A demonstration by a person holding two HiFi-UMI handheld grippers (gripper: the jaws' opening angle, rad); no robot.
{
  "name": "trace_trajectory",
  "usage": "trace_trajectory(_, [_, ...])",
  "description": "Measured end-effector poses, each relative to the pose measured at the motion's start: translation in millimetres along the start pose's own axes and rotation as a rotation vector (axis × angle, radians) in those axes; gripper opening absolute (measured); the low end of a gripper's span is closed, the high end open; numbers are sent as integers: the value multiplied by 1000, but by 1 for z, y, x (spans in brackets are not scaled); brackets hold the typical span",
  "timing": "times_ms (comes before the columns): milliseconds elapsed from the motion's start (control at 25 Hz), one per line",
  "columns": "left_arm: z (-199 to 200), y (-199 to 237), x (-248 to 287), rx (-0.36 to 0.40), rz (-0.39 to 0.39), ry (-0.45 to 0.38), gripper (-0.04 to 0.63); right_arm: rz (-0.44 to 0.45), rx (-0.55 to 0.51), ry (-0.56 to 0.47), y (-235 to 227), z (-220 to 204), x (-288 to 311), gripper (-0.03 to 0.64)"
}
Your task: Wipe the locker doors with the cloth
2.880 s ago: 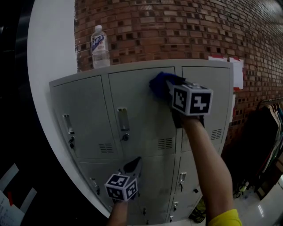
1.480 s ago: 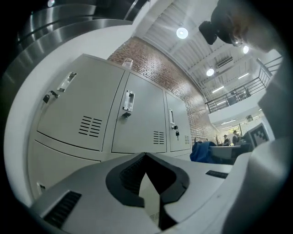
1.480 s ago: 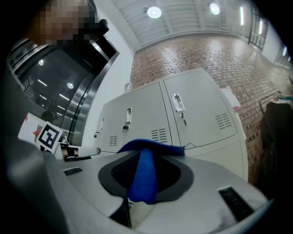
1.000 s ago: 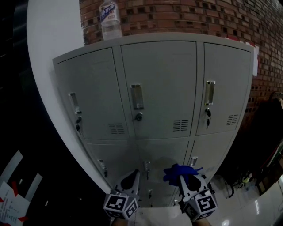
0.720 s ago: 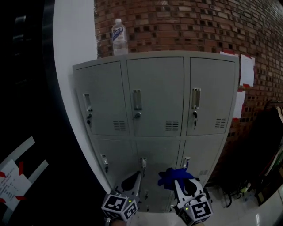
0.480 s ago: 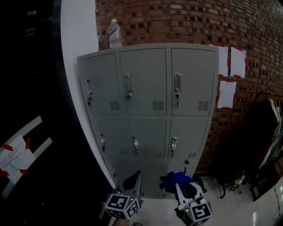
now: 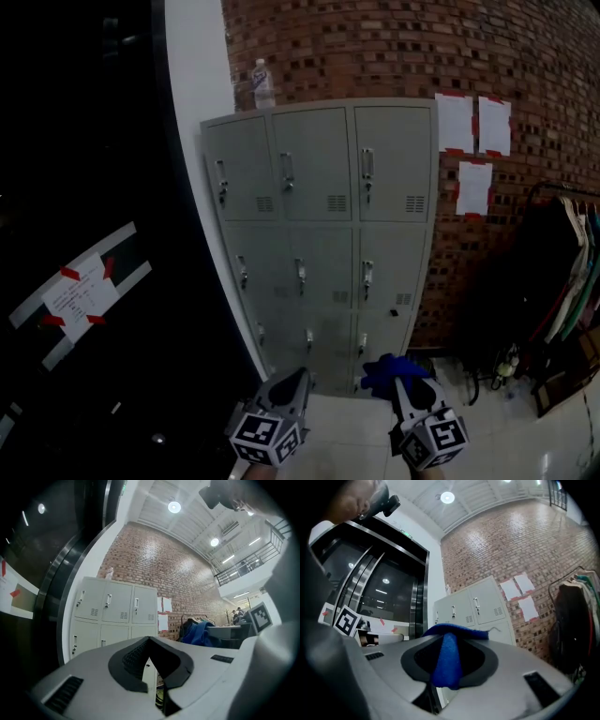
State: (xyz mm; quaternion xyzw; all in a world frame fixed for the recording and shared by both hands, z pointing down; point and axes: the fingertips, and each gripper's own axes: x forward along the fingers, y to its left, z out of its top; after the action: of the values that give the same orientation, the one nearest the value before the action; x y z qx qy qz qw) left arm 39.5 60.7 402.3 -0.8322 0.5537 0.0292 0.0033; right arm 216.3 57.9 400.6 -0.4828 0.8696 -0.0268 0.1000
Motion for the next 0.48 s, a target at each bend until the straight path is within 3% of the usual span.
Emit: trace_trajectory(480, [-7, 12, -63, -5, -36, 19, -2, -22, 22, 9, 57, -8, -23, 95])
